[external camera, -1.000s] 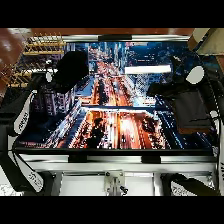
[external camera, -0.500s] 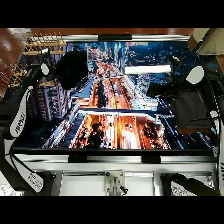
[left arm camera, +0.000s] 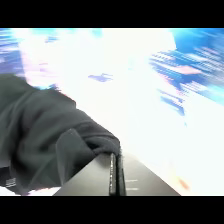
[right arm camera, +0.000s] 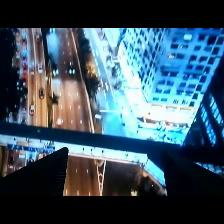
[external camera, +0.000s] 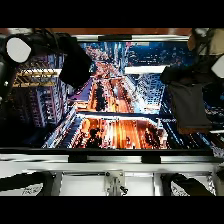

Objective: Fold the shirts.

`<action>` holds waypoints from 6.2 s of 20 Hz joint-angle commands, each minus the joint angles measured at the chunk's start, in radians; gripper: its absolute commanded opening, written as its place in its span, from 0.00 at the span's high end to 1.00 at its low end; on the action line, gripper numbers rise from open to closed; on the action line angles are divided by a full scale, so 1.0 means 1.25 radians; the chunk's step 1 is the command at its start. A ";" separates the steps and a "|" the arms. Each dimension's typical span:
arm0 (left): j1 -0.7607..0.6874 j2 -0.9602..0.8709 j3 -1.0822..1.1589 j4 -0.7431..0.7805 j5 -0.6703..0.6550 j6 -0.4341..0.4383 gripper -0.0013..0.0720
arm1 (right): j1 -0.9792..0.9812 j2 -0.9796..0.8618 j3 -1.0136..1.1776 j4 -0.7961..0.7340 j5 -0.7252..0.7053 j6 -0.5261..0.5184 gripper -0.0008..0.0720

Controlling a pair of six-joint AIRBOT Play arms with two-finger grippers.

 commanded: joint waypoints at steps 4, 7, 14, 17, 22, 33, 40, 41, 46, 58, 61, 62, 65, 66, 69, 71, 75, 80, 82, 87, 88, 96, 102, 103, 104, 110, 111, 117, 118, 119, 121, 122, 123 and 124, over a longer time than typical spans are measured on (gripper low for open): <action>-0.363 0.027 -0.244 -0.108 0.036 -0.084 0.94 | 0.000 0.157 0.049 -0.132 -0.002 0.121 0.04; -0.420 -0.023 -0.266 -0.109 0.049 -0.084 0.32 | 0.000 0.165 0.049 -0.112 0.048 0.126 0.04; 0.025 -0.019 -0.249 0.006 -0.237 -0.072 0.09 | 0.000 0.074 -0.014 -0.087 0.293 0.062 0.05; 0.237 -0.072 -0.256 -0.134 -0.257 -0.024 0.09 | 0.000 0.027 -0.169 0.061 0.270 0.040 0.05; 0.344 -0.203 -0.255 -0.218 -0.195 0.042 0.09 | 0.000 -0.102 -0.286 0.269 0.248 -0.007 0.05; 0.242 -0.349 -0.247 -0.283 -0.118 0.095 0.36 | 0.005 -0.227 -0.286 0.269 0.239 0.013 0.03; 0.254 -0.336 -0.194 -0.282 -0.165 0.110 0.94 | 0.107 -0.353 -0.286 0.252 0.220 0.007 0.04; 0.254 -0.335 -0.186 -0.282 -0.177 0.110 0.94 | 0.119 -0.369 -0.286 0.251 0.219 0.002 0.04; 0.253 -0.322 -0.177 -0.282 -0.253 0.141 0.94 | 0.146 -0.411 -0.286 0.250 0.184 0.001 0.05; 0.258 -0.174 -0.162 -0.282 -0.254 0.258 0.94 | 0.146 -0.358 -0.217 0.148 0.173 -0.035 0.89; 0.271 -0.052 -0.053 -0.283 -0.250 0.292 0.94 | 0.146 -0.228 -0.058 -0.061 0.208 -0.040 0.89; 0.275 -0.002 0.009 -0.283 -0.251 0.292 0.94 | 0.146 -0.174 0.016 -0.122 0.206 -0.040 0.89; 0.276 0.149 0.186 -0.283 -0.237 0.284 0.94 | 0.146 -0.020 0.232 -0.165 0.136 -0.047 0.89; 0.276 0.199 0.219 -0.283 -0.220 0.262 0.94 | 0.146 0.033 0.290 -0.129 0.089 -0.060 0.89; 0.276 0.361 0.216 -0.283 -0.159 0.231 0.94 | 0.146 0.172 0.367 -0.031 -0.039 -0.068 0.89; 0.276 0.434 0.190 -0.283 -0.162 0.211 0.94 | 0.146 0.237 0.369 -0.004 -0.054 -0.059 0.89; 0.276 0.485 0.113 -0.276 -0.240 0.193 0.94 | 0.146 0.255 0.369 -0.005 0.114 -0.026 0.89; 0.276 0.447 -0.131 -0.277 -0.310 0.189 0.94 | 0.146 0.116 0.324 0.011 0.453 0.018 0.89; 0.276 0.416 -0.280 -0.277 -0.307 0.194 0.94 | 0.146 0.056 0.227 0.056 0.473 0.020 0.89; 0.276 0.255 -0.590 -0.289 -0.121 0.234 0.94 | 0.146 -0.102 -0.077 0.100 0.200 0.012 0.89; 0.274 0.207 -0.604 -0.315 -0.070 0.233 0.94 | 0.146 -0.146 -0.092 0.100 0.157 0.013 0.89; 0.303 0.052 -0.478 -0.434 -0.014 0.302 0.00 | 0.146 -0.278 -0.091 0.138 0.068 0.014 0.89; 0.496 0.072 -0.399 -0.316 -0.505 0.198 0.37 | 0.146 -0.278 -0.091 0.138 0.097 0.014 0.89; 0.498 0.083 -0.459 -0.319 -0.510 0.204 0.35 | 0.146 -0.278 -0.091 0.138 0.096 0.015 0.89; 0.492 0.090 -0.522 -0.349 -0.502 0.230 0.23 | 0.146 -0.278 -0.091 0.138 0.096 0.015 0.89; 0.357 0.086 -0.816 -0.554 -0.272 0.285 0.07 | 0.146 -0.278 -0.091 0.140 0.105 0.022 0.89; 0.327 0.086 -0.838 -0.554 -0.221 0.280 0.07 | 0.146 -0.278 -0.091 0.143 0.113 0.027 0.89; 0.212 0.042 -0.860 -0.557 -0.082 0.262 0.26 | 0.146 -0.278 -0.091 0.148 0.118 0.032 0.89; 0.211 0.028 -0.859 -0.558 -0.080 0.262 0.26 | 0.146 -0.278 -0.091 0.148 0.119 0.035 0.88; 0.211 0.016 -0.859 -0.559 -0.078 0.262 0.26 | 0.146 -0.278 -0.091 0.148 0.119 0.035 0.88; 0.211 0.002 -0.858 -0.559 -0.076 0.262 0.32 | 0.146 -0.278 -0.091 0.147 0.119 0.035 0.88; 0.212 -0.001 -0.857 -0.559 -0.075 0.262 0.58 | 0.146 -0.278 -0.091 0.147 0.119 0.035 0.88; 0.214 0.001 -0.852 -0.559 -0.077 0.262 0.86 | 0.146 -0.278 -0.091 0.147 0.119 0.035 0.88; 0.219 0.005 -0.837 -0.559 -0.088 0.278 0.94 | 0.146 -0.278 -0.091 0.146 0.119 0.034 0.88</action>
